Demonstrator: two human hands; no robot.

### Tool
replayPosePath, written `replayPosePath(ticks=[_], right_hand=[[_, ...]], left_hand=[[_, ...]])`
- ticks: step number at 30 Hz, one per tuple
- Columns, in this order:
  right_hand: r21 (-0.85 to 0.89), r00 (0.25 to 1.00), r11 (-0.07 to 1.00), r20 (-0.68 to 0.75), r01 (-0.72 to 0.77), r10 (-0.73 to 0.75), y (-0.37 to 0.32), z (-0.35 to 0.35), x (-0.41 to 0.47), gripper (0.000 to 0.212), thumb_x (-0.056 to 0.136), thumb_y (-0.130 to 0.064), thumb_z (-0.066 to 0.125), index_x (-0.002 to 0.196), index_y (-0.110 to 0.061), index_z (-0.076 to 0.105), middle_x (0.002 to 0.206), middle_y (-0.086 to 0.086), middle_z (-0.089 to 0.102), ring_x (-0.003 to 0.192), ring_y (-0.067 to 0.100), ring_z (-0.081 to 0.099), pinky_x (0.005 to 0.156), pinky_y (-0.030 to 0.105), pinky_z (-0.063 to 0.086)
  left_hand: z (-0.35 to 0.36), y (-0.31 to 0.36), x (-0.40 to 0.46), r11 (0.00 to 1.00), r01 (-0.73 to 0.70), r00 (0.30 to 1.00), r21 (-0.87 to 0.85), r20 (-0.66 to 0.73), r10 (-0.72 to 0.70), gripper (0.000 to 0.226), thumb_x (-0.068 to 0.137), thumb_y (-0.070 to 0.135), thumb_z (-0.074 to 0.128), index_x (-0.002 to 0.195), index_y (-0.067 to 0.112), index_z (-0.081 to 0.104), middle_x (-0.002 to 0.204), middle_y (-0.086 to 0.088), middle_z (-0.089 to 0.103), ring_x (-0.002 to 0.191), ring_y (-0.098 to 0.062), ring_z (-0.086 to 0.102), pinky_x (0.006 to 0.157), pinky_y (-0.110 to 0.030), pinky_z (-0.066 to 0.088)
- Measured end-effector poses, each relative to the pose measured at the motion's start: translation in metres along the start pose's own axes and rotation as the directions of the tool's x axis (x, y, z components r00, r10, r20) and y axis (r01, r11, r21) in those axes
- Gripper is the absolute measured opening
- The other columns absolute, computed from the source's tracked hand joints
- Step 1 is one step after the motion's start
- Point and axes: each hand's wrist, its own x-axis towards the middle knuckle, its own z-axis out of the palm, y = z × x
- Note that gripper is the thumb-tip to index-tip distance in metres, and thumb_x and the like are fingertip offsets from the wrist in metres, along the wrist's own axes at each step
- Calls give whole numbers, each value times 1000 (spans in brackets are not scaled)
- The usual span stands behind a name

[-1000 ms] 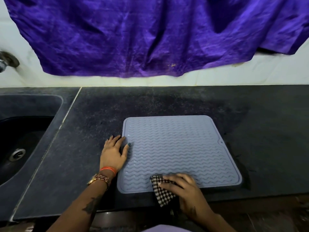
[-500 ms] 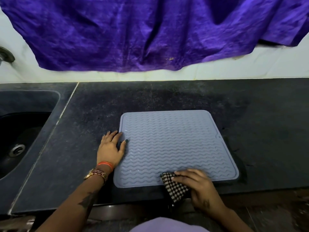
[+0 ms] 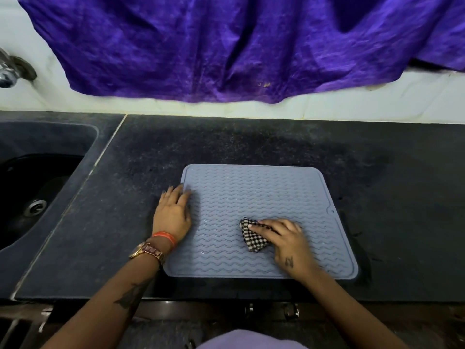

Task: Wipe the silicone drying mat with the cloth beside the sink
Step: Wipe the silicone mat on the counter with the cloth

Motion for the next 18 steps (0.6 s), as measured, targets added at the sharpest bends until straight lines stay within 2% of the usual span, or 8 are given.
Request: replayPosePath(ticks=[4, 7, 9, 11, 15, 18], right_hand=[[65, 992, 997, 117, 39, -46, 19, -8, 22, 50, 70, -16, 46, 116, -25, 64, 111, -1, 68, 98, 23, 61, 83, 39, 46], [39, 998, 999, 62, 29, -31, 31, -9, 37, 54, 68, -9, 46, 117, -22, 64, 111, 0, 68, 98, 25, 61, 82, 43, 48], [-38, 997, 999, 76, 13, -10, 32, -2, 40, 53, 74, -10, 44, 123, -23, 60, 117, 0, 64, 101, 26, 59, 83, 42, 44], [-99, 993, 994, 111, 41, -29, 35, 6, 41, 58, 75, -3, 52, 129, -24, 54, 121, 0, 61, 105, 27, 56, 85, 40, 41], [43, 984, 997, 159, 68, -74, 56, 1, 64, 60, 71, -4, 59, 127, -25, 55, 118, 0, 62, 107, 25, 54, 86, 35, 36], [-59, 994, 997, 101, 48, -42, 63, 3, 78, 67, 72, 3, 54, 131, -27, 51, 126, -1, 57, 113, 25, 50, 90, 38, 37]], left_hand=[[9, 16, 2, 997, 12, 999, -78, 34, -9, 47, 93, 20, 46, 139, 12, 39, 151, -11, 31, 142, -29, 20, 119, -39, 11], [15, 20, 1, 994, 38, 999, -102, 19, -37, 47, 93, 27, 38, 137, 12, 42, 150, -10, 33, 142, -28, 20, 118, -39, 13], [17, 21, -1, 994, 41, 999, -103, -1, -41, 54, 87, 33, 33, 136, 11, 44, 148, -10, 36, 141, -29, 23, 118, -40, 16], [17, 21, -2, 994, 44, 999, -102, -11, -45, 57, 85, 35, 32, 135, 11, 46, 147, -10, 38, 140, -29, 24, 118, -39, 16], [17, 25, -1, 991, 44, 998, -126, -36, -48, 55, 85, 31, 36, 133, 8, 47, 146, -13, 38, 140, -30, 25, 117, -35, 15], [17, 26, -3, 989, 30, 998, -146, -42, -36, 45, 89, 22, 45, 132, 8, 48, 145, -12, 40, 137, -29, 32, 114, -36, 26]])
